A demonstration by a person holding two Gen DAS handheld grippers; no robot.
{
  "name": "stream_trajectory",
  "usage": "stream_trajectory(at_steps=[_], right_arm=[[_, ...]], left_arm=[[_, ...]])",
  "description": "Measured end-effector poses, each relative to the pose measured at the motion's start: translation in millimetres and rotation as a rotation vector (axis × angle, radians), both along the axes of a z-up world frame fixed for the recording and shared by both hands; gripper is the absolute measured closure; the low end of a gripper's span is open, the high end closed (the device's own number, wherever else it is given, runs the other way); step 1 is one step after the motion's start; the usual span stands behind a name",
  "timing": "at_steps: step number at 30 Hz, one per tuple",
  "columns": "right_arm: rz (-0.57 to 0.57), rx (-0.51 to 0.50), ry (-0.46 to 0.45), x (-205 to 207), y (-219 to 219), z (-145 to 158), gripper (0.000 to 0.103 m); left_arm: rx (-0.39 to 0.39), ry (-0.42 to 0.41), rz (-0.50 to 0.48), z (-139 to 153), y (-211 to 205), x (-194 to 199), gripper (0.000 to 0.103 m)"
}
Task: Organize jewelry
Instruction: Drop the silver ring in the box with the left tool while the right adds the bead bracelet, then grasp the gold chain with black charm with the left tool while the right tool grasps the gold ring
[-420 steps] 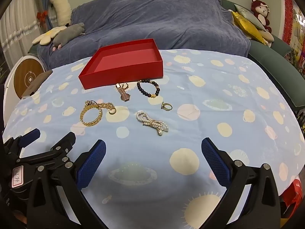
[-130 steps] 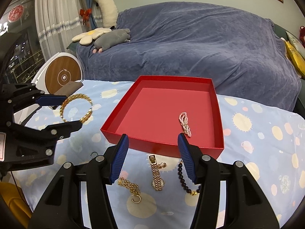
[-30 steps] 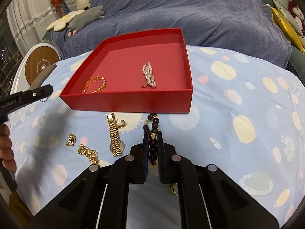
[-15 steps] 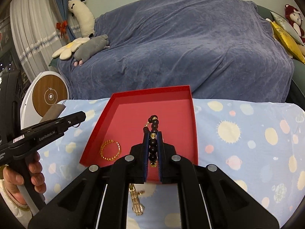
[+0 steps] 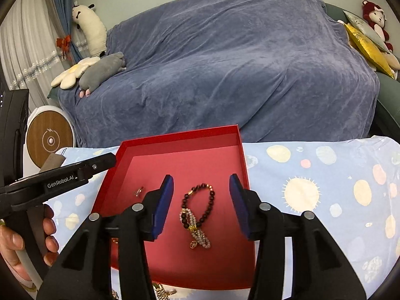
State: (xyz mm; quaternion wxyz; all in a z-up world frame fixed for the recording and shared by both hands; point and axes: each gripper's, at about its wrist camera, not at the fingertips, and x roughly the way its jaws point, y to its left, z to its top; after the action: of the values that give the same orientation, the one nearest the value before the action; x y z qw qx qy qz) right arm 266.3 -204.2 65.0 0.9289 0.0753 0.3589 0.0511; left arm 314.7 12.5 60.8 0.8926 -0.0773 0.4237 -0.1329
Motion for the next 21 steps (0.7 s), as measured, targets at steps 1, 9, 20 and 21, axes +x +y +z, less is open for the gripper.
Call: stream_trajectory(at_steps=[1,9,20,21], right_arm=[[0.0,0.005,-0.005,-5.6,-1.7,2.4,0.057],[-0.005,0.066,-0.012,-66.0,-16.3,17.3,0.053],[-0.034,0.047,0.073,-164.0,-25.8,-13.1,0.049],[-0.042,0.048,0.084,-169.3,-26.9,-18.4,0.048]], left_arm=[[-0.001,-0.015,0.008,3.5,3.0,-5.1,0.064],[0.037,-0.076,0.054,21.7,26.3,-72.4,0.051],[0.083,0.021,0.06,-15.1,43.0,-176.7,0.049],[0.084,0.035,0.055,-21.2,42.9,-183.6,0.049]])
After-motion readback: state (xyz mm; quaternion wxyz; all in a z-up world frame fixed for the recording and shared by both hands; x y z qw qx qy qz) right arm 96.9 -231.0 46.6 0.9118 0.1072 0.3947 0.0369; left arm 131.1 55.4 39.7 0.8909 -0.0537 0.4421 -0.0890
